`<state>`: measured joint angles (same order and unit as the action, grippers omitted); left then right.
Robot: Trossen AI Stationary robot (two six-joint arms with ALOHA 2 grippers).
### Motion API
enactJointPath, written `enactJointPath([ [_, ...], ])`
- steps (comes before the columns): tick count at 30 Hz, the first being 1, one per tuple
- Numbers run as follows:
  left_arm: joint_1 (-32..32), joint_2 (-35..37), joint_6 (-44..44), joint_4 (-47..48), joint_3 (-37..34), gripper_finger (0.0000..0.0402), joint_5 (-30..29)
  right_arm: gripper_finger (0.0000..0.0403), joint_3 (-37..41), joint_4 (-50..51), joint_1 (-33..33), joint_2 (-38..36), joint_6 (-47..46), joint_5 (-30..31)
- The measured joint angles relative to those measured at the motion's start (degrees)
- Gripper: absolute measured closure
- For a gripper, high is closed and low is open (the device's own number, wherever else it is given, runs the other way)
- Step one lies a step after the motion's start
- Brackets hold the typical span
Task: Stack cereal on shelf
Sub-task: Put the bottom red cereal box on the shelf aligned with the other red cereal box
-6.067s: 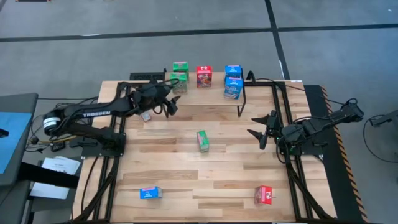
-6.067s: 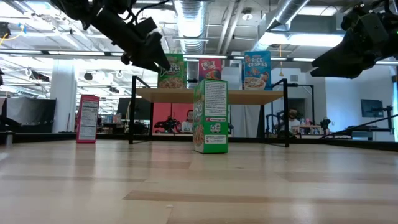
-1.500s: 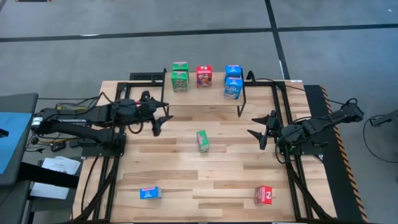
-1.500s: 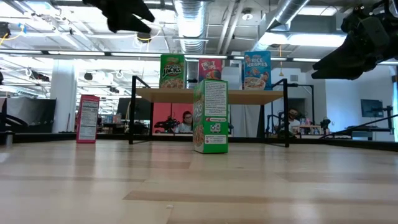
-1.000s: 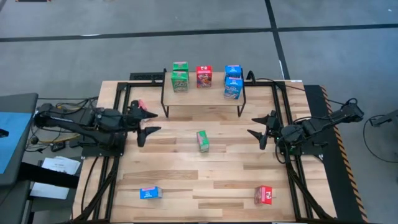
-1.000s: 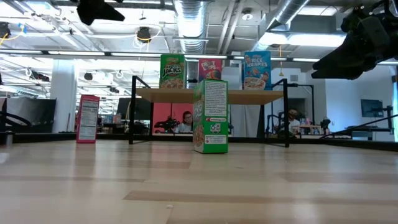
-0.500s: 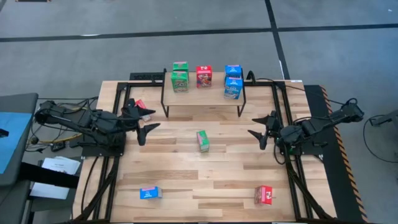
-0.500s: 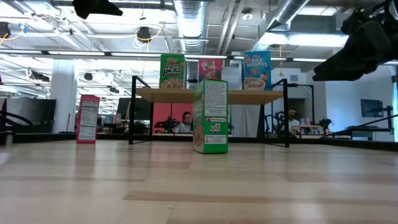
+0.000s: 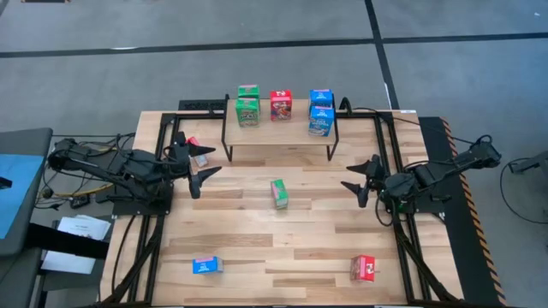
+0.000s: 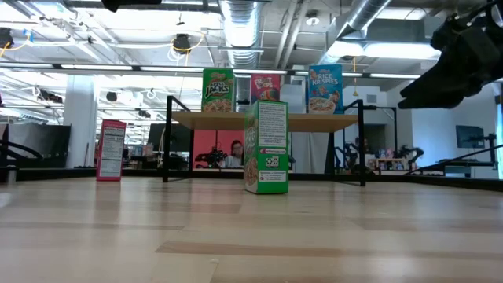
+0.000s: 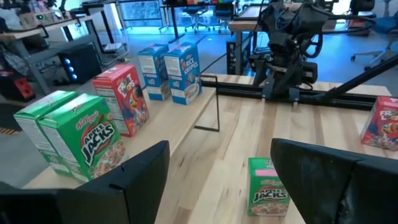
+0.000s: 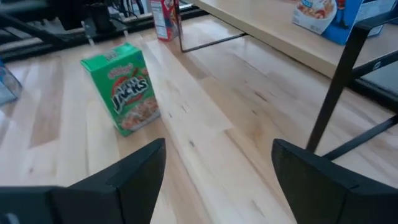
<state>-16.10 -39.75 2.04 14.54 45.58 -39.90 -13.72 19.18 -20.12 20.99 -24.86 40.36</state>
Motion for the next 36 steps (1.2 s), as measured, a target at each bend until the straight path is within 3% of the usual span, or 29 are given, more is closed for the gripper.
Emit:
enactJointPath([
  [9,0.0,0.0,-1.16,-1.06,0.0,0.0132,0.0,0.0008,0.0,-2.16,-0.07,-0.01,1.16,-1.56],
  [22,0.0,0.0,-0.33,-1.53,0.0,0.0132,0.0,0.0041,0.0,-2.2,0.32,-0.02,0.91,-1.37],
  [30,0.0,0.0,-0.33,-1.61,0.0,0.0132,0.0,0.004,0.0,-6.74,0.39,0.0,-20.56,-7.44],
  [36,0.0,0.0,-0.33,-1.61,0.0,0.0132,0.02,0.004,0.01,-14.27,0.37,0.0,-22.09,-8.21],
])
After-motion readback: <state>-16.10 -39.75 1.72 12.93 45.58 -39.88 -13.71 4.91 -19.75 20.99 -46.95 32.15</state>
